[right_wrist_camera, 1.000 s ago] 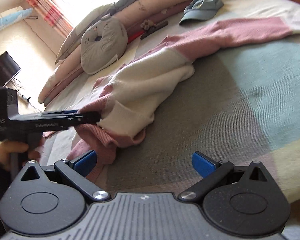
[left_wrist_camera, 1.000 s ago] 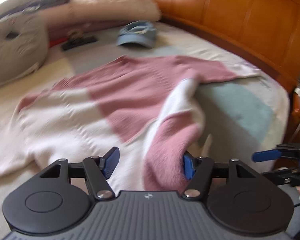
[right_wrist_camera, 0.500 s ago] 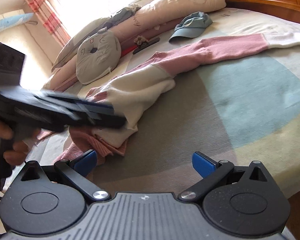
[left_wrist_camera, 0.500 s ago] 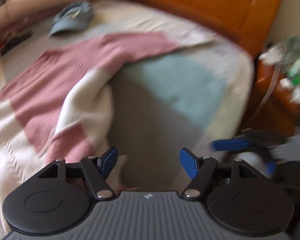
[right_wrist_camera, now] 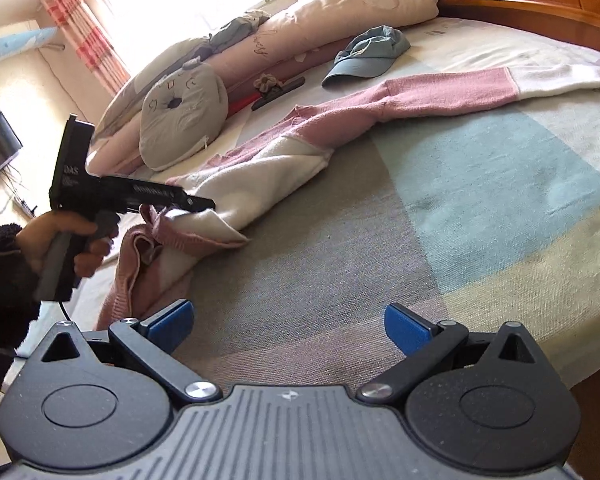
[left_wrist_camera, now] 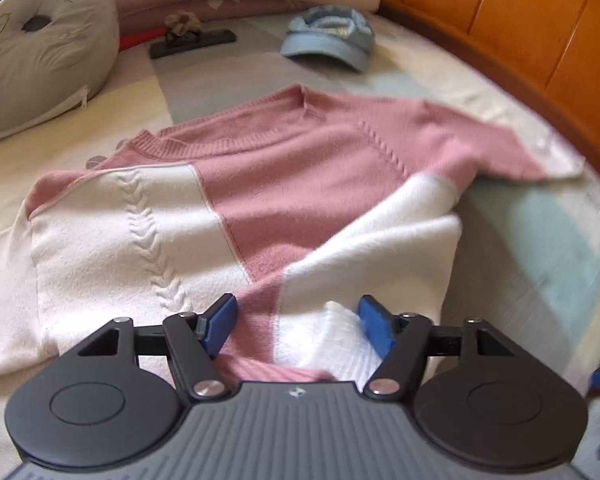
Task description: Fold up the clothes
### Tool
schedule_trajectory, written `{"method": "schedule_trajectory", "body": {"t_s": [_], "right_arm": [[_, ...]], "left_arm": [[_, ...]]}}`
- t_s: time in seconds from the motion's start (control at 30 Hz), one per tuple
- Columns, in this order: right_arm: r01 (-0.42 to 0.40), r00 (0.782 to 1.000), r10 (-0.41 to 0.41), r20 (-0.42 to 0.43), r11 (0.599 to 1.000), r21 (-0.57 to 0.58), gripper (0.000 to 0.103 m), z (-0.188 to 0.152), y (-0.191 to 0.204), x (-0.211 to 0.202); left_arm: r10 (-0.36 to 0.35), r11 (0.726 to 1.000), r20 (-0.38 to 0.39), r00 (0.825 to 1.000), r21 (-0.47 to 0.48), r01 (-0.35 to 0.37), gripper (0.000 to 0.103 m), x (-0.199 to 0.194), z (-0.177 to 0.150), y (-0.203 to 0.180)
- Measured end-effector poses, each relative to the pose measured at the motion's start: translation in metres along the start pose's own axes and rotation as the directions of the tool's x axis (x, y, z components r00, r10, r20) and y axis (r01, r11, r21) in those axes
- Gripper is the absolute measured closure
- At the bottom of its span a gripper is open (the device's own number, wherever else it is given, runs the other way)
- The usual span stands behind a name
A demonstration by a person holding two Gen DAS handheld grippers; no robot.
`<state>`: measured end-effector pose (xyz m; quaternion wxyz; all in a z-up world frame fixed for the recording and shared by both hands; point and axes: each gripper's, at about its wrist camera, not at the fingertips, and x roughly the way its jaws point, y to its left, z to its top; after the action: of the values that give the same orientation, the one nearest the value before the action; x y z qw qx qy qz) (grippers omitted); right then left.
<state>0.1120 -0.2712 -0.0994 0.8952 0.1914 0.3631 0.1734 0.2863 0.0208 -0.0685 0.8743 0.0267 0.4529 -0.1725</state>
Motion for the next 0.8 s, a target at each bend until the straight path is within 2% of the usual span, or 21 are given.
{"method": "schedule_trajectory", "body": {"t_s": [0.1,0.23,0.33,0.37,0.47,0.57,0.63,0.7,0.8], "right_arm": [[0.006,1.000,-0.006,-0.008,1.000,-0.011,0.000,0.001,0.005,0.004],[-0.012,1.000,0.012,-0.023,1.000,-0.018,0.000,0.004,0.015,0.013],[-0.027,0.999,0.025,-0.044,0.999,-0.045,0.000,0.003,0.025,0.019],[-0.025,0.998,0.022,-0.051,0.998,-0.060,0.000,0.002,0.028,0.021],[-0.011,0.998,0.005,-0.068,0.996,-0.092,0.000,-0.002,0.036,0.024],[-0.003,0.998,-0.003,-0.065,0.995,-0.096,0.000,-0.004,0.037,0.020],[0.006,0.998,-0.012,-0.058,0.996,-0.091,0.000,-0.004,0.034,0.017],[0.011,0.999,-0.015,-0.050,0.997,-0.079,0.000,-0.004,0.032,0.015],[0.008,0.999,-0.011,-0.041,0.998,-0.057,0.000,-0.004,0.025,0.012]], "left_arm": [[-0.050,0.998,0.038,0.998,0.033,0.049,0.037,-0.022,-0.002,-0.004],[-0.111,0.986,0.082,0.990,0.137,0.099,0.035,-0.049,-0.008,-0.021],[-0.152,0.949,0.093,0.984,0.290,0.119,0.031,-0.059,-0.022,-0.043],[-0.150,0.929,0.092,0.985,0.353,0.108,0.031,-0.059,-0.028,-0.052],[-0.079,0.854,0.074,0.994,0.520,0.029,0.032,-0.048,-0.044,-0.079],[-0.026,0.797,0.060,0.998,0.604,-0.015,0.032,-0.036,-0.055,-0.094],[0.008,0.751,0.078,0.997,0.657,-0.057,0.032,-0.033,-0.061,-0.101],[0.047,0.688,0.121,0.992,0.716,-0.120,0.032,-0.034,-0.067,-0.107],[0.099,0.559,0.164,0.981,0.807,-0.192,0.032,-0.033,-0.075,-0.114]]}}
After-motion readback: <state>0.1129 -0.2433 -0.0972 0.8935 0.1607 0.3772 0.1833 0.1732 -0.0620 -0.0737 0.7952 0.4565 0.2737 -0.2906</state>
